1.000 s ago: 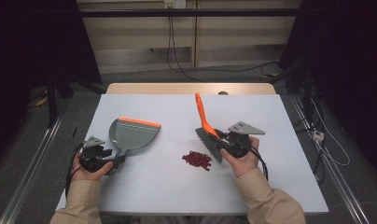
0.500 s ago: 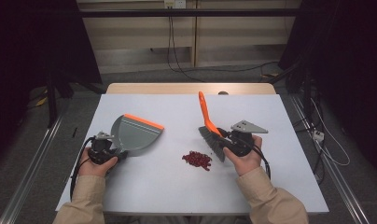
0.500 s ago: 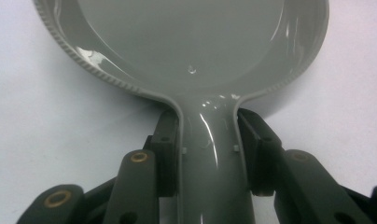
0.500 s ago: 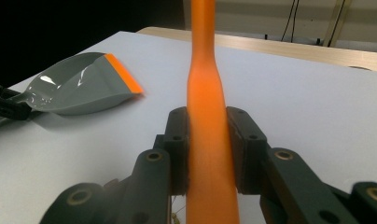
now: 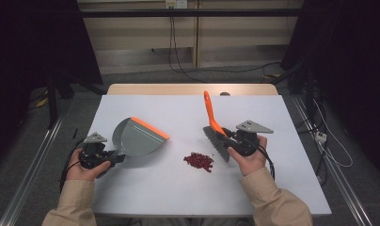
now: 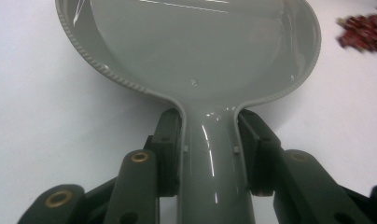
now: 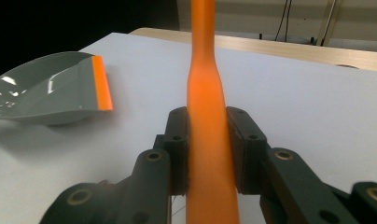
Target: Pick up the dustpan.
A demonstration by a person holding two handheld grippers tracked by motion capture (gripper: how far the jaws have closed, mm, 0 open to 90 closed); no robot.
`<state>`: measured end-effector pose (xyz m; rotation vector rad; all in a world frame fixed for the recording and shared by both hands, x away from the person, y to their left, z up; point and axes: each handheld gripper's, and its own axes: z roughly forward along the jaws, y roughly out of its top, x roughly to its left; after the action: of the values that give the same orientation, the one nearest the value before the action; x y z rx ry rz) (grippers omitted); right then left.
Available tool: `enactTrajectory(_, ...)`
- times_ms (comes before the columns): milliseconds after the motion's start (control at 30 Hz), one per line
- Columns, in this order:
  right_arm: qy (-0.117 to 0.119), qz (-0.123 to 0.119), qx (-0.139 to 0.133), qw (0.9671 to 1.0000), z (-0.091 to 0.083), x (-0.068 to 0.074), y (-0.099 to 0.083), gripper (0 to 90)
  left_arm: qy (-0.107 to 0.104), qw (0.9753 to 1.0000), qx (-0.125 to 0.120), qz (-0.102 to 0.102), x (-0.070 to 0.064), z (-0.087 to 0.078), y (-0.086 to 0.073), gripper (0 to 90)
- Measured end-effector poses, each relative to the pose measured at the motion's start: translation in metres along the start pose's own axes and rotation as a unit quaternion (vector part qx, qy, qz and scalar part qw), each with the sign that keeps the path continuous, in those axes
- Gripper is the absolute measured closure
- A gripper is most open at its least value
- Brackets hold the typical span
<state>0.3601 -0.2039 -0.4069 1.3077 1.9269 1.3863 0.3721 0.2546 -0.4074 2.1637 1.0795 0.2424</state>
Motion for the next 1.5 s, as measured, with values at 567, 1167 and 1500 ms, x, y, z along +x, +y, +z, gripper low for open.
enactTrajectory(567, -0.024, -0.003, 0.024, 0.9994, 0.005, -0.014, 0.003, 71.7, -0.11, 0.9899, 0.025, 0.086, -0.041, -0.003, -0.006, 63.1)
enactTrajectory(1167, -0.032, -0.035, 0.06, 0.9971, 0.014, -0.011, -0.001, 71.7, -0.152, 0.9773, 0.068, 0.131, -0.06, 0.009, -0.012, 63.0)
enactTrajectory(1500, -0.03, -0.061, 0.082, 0.9943, 0.022, 0.003, -0.005, 71.7, -0.16, 0.9718, 0.074, 0.157, -0.07, 0.018, -0.013, 62.8)
